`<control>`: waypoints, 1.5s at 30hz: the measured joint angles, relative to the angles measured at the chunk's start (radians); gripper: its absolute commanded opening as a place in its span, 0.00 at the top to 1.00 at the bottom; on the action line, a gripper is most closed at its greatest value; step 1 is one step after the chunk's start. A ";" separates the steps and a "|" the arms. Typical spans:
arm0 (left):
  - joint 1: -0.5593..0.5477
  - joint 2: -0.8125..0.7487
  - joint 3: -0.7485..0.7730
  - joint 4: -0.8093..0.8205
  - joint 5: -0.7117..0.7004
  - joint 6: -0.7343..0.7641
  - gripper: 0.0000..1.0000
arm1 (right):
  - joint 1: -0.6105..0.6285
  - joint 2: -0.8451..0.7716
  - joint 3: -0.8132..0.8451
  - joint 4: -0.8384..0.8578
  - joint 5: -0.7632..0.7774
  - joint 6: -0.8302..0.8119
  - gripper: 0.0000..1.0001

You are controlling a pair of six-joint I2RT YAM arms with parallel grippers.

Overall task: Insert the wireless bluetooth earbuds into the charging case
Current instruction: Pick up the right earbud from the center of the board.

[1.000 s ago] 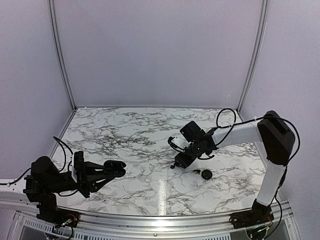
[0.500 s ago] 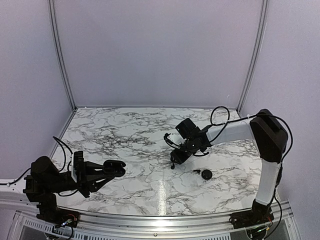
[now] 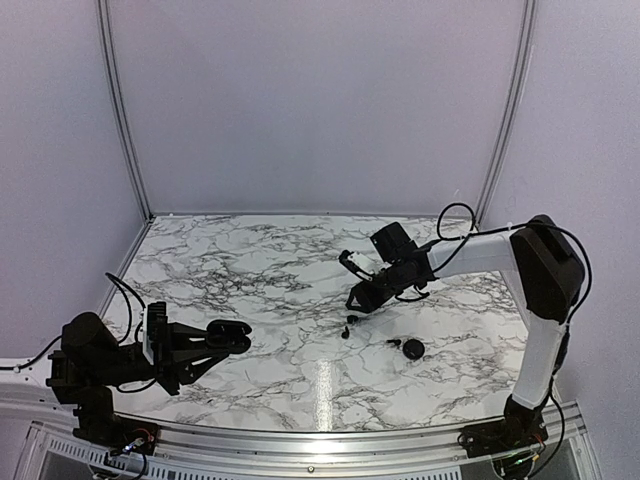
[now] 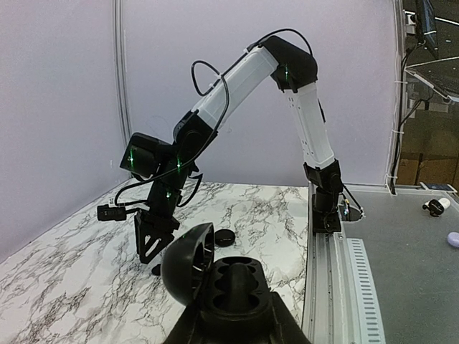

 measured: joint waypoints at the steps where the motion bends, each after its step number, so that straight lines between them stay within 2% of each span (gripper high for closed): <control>1: 0.000 0.000 0.000 0.000 0.000 0.000 1.00 | -0.006 0.000 0.000 0.000 -0.005 0.000 0.63; 12: 0.000 -0.003 0.000 0.000 0.000 0.004 1.00 | -0.023 0.012 -0.002 0.005 -0.023 -0.004 0.66; 36: 0.000 -0.014 0.000 0.000 0.000 0.004 1.00 | -0.021 -0.028 -0.120 0.065 -0.098 -0.009 0.68; 45: 0.000 -0.011 0.000 0.000 -0.001 0.004 1.00 | -0.009 -0.028 -0.124 0.074 -0.107 -0.031 0.77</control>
